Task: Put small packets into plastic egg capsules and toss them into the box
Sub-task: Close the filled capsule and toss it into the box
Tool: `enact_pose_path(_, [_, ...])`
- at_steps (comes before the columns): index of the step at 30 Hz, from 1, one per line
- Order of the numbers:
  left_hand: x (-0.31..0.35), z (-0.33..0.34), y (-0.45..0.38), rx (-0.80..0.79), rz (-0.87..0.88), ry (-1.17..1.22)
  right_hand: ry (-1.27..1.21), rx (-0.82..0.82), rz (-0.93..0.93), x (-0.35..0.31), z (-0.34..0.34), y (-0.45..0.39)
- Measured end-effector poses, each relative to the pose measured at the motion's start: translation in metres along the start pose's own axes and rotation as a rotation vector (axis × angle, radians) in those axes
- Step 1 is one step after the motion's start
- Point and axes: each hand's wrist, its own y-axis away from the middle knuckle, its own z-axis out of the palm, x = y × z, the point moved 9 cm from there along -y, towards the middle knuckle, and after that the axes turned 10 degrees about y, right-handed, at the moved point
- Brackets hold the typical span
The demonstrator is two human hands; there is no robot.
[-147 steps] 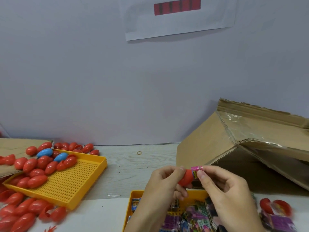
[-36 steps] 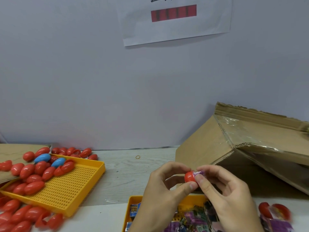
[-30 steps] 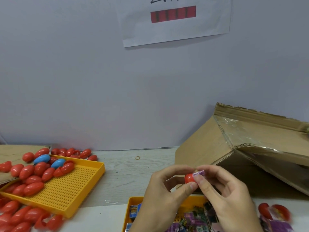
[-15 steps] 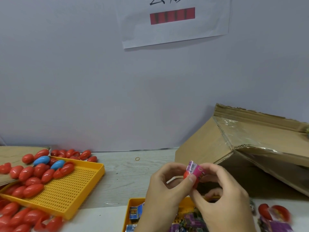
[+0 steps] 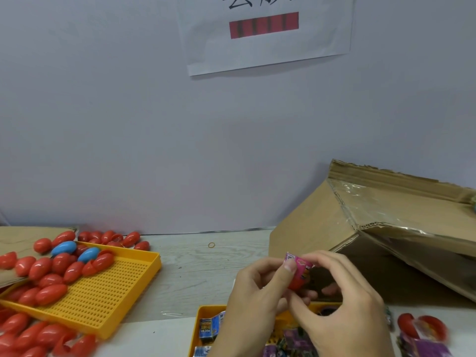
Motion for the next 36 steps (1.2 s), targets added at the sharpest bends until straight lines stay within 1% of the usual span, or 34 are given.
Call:
enact_pose_path(4, [-0.001, 0.0, -0.001, -0.003, 0.002, -0.034, 0.002, 0.006, 0.003, 0.001, 0.0, 0.0])
enact_pose_path(9, [0.004, -0.004, 0.0, 0.051, 0.028, -0.1, -0.033, 0.0, -0.018, -0.002, 0.0, -0.002])
enact_pose_path(12, [0.005, -0.003, 0.0, 0.062, 0.039, -0.116, -0.004, -0.005, -0.016, 0.001, 0.001, -0.001])
enact_pose_path(17, [-0.001, -0.004, 0.0, 0.062, -0.014, -0.153, 0.017, -0.004, -0.01, 0.003, 0.003, 0.001])
enact_pose_path(21, [-0.001, -0.005, 0.0, 0.066, -0.025, -0.19, -0.021, -0.017, -0.02, 0.003, 0.004, 0.001])
enact_pose_path(27, [-0.003, 0.004, 0.002, -0.058, -0.047, -0.241, -0.055, -0.046, -0.056, 0.001, 0.005, 0.0])
enact_pose_path(31, [-0.004, 0.0, 0.002, -0.074, -0.073, -0.261, -0.052, -0.05, -0.057, 0.002, 0.005, 0.001])
enact_pose_path(36, [-0.003, 0.0, -0.001, -0.049, -0.025, -0.182, -0.074, -0.056, -0.038, 0.003, 0.004, 0.001])
